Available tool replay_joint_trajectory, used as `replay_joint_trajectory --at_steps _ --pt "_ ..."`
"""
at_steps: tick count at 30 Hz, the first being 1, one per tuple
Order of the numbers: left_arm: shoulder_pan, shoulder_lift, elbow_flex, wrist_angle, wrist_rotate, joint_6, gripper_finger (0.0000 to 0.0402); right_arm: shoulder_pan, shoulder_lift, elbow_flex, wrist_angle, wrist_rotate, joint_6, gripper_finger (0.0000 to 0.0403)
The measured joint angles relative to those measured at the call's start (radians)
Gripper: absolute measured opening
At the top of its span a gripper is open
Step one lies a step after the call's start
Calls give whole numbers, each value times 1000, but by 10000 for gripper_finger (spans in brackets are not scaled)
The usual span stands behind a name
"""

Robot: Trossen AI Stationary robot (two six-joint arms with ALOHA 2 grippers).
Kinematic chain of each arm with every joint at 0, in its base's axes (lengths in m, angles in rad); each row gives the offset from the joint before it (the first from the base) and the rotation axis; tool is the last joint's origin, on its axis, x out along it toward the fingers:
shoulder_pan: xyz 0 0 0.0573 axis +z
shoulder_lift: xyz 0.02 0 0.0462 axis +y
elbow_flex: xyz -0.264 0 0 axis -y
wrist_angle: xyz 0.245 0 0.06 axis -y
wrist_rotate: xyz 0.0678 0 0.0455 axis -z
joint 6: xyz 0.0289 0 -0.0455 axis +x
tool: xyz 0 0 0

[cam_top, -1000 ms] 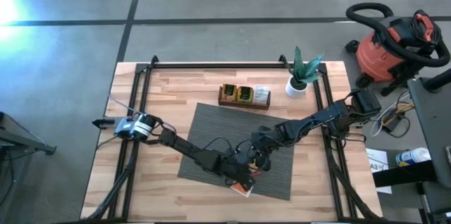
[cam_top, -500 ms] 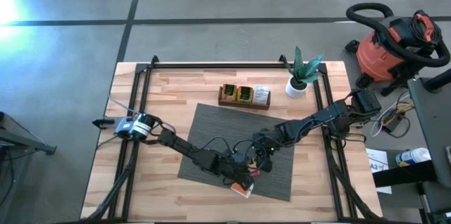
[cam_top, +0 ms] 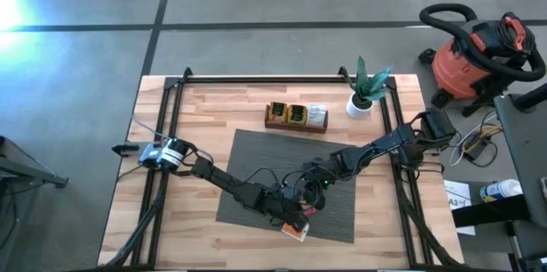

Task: Pick & Place Tea
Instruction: Put the orange tea bag into the left section of the wooden organizer

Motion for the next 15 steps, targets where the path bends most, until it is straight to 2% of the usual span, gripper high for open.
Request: replay_joint_trajectory --at_steps 6,15 --pt "0 0 -20 14 -4 -35 110 -1 -5 0 -4 -33 0 186" --pt "0 -1 -29 17 -8 -59 110 12 -6 4 -41 -49 1 158"
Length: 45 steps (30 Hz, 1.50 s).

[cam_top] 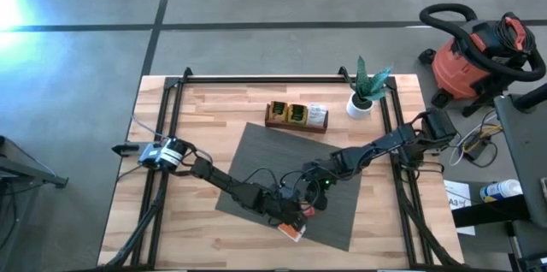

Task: Pick & Place Tea
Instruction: Put the orange tea bag into the left section of the wooden organizer

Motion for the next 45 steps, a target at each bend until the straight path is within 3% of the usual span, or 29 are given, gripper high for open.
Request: replay_joint_trajectory --at_steps 18,32,38,45 --pt "0 0 -1 2 -1 -4 110 49 7 18 0 -58 62 107" --pt "-2 -2 9 6 -2 -8 110 48 3 18 7 8 59 14" --pt "-5 -53 10 -6 0 17 110 54 -50 20 7 50 59 9" --pt "-14 -156 10 -67 -114 18 110 54 -158 20 -58 118 59 8"
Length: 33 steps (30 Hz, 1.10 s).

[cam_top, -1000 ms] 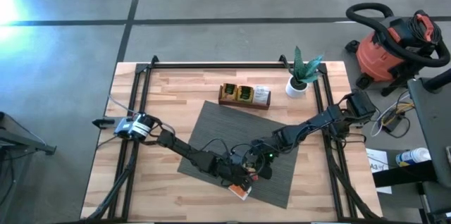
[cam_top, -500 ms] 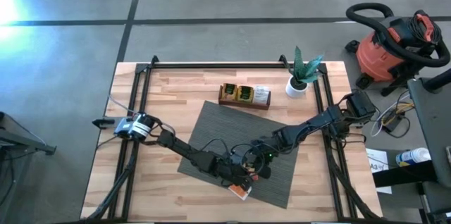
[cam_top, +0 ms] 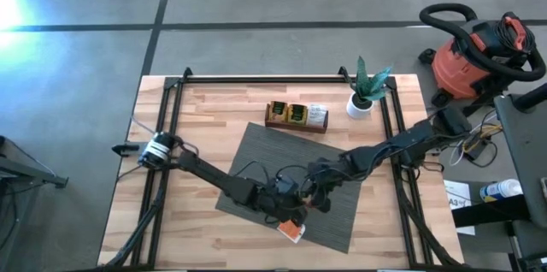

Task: Pick & Place Tea
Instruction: Put the orange tea bag into the left section of the wooden organizer

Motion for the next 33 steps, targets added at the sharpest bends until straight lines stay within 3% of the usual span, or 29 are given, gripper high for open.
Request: replay_joint_trajectory --at_steps 8,15,27,33 --pt "-2 -129 2 -133 -154 -3 110 -8 -161 -3 -107 127 -72 8" --pt "0 -220 2 -214 -301 -61 110 -69 -289 -9 -185 170 -164 8" --pt "2 -294 2 -220 -473 -128 110 -131 -401 -33 -220 145 -253 8" --pt "20 -314 3 -223 -473 -106 110 -145 -404 -33 -219 137 -276 8"
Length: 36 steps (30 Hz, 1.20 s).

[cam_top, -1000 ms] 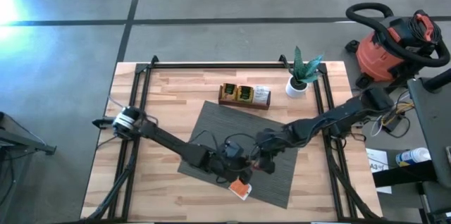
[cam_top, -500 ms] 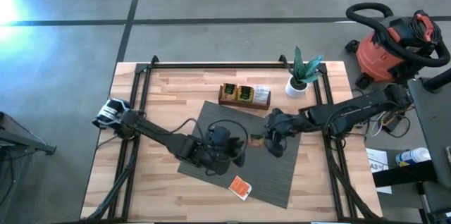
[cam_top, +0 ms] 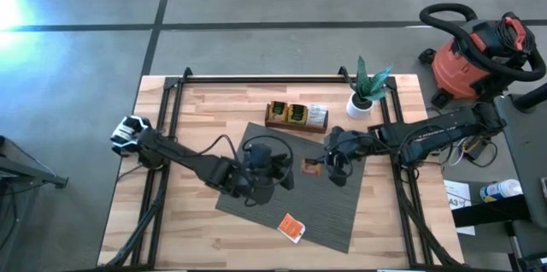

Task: Pick & Place Tea
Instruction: Put the orange tea bag into the left section of the wooden organizer

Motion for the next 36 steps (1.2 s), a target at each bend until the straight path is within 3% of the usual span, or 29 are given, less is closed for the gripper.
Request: replay_joint_trajectory --at_steps 4,10,16,23,28,36 --pt "29 -7 0 -2 44 54 110 -41 1 0 27 -25 -32 8" --pt "116 -13 0 -28 194 136 110 -176 44 0 150 -142 -50 8" --pt "174 -54 0 -90 209 197 110 -303 140 39 180 -192 -112 8" --pt "206 -171 -7 -204 219 293 110 -406 299 175 183 -204 -238 9" --pt "246 -283 -88 -211 229 342 110 -484 447 302 173 -254 -292 9" --pt "287 -502 -352 -111 261 297 110 -555 576 425 174 -280 -322 9"
